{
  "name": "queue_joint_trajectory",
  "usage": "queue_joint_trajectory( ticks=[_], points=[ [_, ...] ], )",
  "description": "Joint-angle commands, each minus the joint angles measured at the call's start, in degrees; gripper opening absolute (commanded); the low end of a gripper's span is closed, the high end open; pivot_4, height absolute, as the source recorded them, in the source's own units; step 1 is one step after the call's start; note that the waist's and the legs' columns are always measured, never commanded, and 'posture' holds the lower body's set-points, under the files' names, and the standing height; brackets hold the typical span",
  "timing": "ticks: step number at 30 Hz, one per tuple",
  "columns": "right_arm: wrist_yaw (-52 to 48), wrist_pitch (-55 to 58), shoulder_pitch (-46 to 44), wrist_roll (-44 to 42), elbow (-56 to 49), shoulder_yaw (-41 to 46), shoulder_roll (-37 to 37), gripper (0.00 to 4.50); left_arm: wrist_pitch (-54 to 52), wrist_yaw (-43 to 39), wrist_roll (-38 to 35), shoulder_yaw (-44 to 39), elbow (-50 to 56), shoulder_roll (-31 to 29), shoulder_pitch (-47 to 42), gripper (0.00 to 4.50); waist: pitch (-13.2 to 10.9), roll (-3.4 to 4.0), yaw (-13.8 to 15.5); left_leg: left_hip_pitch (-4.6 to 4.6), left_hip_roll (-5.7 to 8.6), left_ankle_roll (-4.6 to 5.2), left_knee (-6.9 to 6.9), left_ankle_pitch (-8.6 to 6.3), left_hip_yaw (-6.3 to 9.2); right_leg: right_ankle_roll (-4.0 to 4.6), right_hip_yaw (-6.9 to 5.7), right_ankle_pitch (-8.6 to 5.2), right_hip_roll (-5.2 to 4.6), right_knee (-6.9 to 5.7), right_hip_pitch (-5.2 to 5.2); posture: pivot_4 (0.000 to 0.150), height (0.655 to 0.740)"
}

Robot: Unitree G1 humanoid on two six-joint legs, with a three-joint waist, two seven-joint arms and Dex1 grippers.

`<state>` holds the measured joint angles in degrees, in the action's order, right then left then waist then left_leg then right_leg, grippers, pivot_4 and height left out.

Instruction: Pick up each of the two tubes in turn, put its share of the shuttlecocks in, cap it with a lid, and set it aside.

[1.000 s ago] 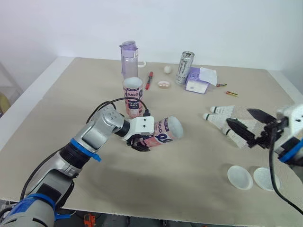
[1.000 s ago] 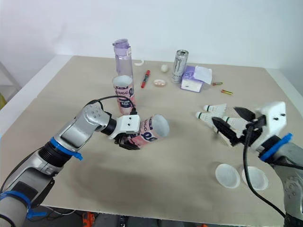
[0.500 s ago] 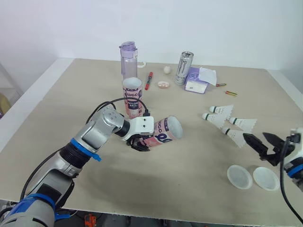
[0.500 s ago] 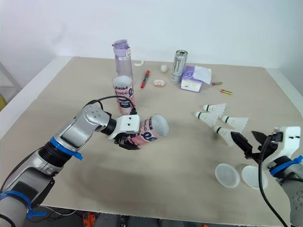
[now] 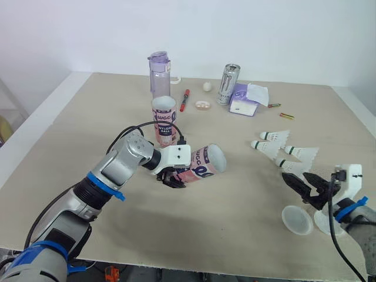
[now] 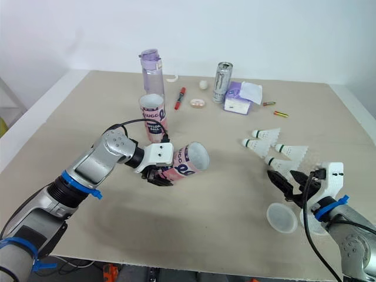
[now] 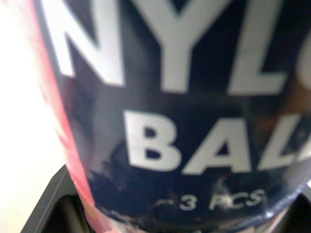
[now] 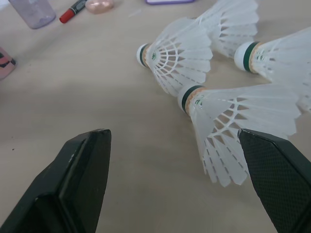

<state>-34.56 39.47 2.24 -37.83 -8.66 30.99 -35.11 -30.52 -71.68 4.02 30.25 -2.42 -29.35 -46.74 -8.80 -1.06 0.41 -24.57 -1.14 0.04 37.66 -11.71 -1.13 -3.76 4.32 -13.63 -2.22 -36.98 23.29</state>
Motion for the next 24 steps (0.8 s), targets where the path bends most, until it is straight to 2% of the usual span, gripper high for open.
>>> queue_joint_trajectory(
  ticks=[1, 3, 5, 6, 7, 9, 16, 24],
  points=[
    [0.78, -1.44, -3.31, 0.94, 2.29, -0.82, -0.53, 4.47, -0.80, 1.29, 1.46, 0.93, -0.35, -0.05, 0.56, 3.07, 0.00, 0.00, -0.02, 0.01, 0.02, 0.00, 0.00, 0.00, -0.03, 0.00, 0.01, 0.00, 0.00, 0.00, 0.00, 0.150, 0.7400],
    [0.84, -1.29, -4.43, 1.31, 3.44, -1.54, -0.50, 4.47, -0.80, 1.43, 1.51, 0.97, -0.44, -0.02, 0.60, 3.07, 0.00, 0.00, 0.00, 0.00, 0.03, 0.00, 0.00, 0.00, -0.01, 0.00, 0.01, 0.00, 0.01, 0.00, 0.00, 0.150, 0.7400],
    [1.08, -1.43, -5.38, 1.73, 4.31, -2.37, -0.33, 4.07, -0.95, 1.52, 1.50, 0.95, -0.18, -0.17, 0.89, 3.07, 0.00, 0.00, 0.01, -0.01, 0.05, 0.00, -0.01, 0.00, 0.03, -0.02, 0.01, -0.01, 0.01, 0.00, -0.01, 0.150, 0.7400],
    [1.14, -1.55, -5.64, 1.92, 4.59, -2.63, -0.28, 3.72, -1.00, 1.55, 1.49, 0.94, -0.07, -0.25, 1.00, 3.07, 0.00, 0.00, 0.00, -0.02, 0.06, 0.00, -0.01, 0.00, 0.03, -0.03, 0.01, -0.02, 0.01, 0.00, -0.01, 0.150, 0.7400],
    [1.14, -1.83, -5.95, 2.36, 5.22, -2.97, -0.26, 3.17, -1.13, 1.58, 1.48, 0.91, 0.06, -0.33, 1.11, 3.07, 0.00, 0.00, 0.00, -0.01, 0.06, 0.00, -0.01, 0.00, -0.01, -0.03, 0.04, -0.02, 0.01, 0.00, -0.01, 0.150, 0.7400],
    [1.25, -2.05, -6.38, 2.91, 6.30, -3.34, -0.24, 2.68, -1.29, 1.70, 1.50, 0.88, 0.19, -0.47, 1.25, 3.07, 0.00, 0.00, 0.00, -0.01, 0.06, 0.00, -0.01, 0.00, 0.01, -0.03, 0.04, -0.02, 0.01, 0.00, -0.01, 0.150, 0.7400],
    [1.40, -3.09, -6.47, 3.63, 7.74, -3.10, -0.39, 0.06, -1.53, 2.02, 1.38, 0.82, 0.32, -0.51, 1.37, 3.07, 0.00, 0.01, 0.00, 0.00, 0.05, 0.00, -0.01, 0.00, 0.00, -0.03, 0.04, -0.01, 0.04, 0.00, -0.01, 0.150, 0.7400],
    [2.08, -2.62, -3.59, 2.98, 2.38, -1.43, -1.28, 0.06, -0.74, 2.21, 1.39, 1.09, -0.94, 0.09, 0.74, 3.07, 0.01, 0.01, 0.01, 0.00, 0.06, 0.00, -0.01, 0.00, 0.02, -0.04, 0.04, 0.00, 0.04, 0.00, -0.03, 0.150, 0.7400]
  ],
)
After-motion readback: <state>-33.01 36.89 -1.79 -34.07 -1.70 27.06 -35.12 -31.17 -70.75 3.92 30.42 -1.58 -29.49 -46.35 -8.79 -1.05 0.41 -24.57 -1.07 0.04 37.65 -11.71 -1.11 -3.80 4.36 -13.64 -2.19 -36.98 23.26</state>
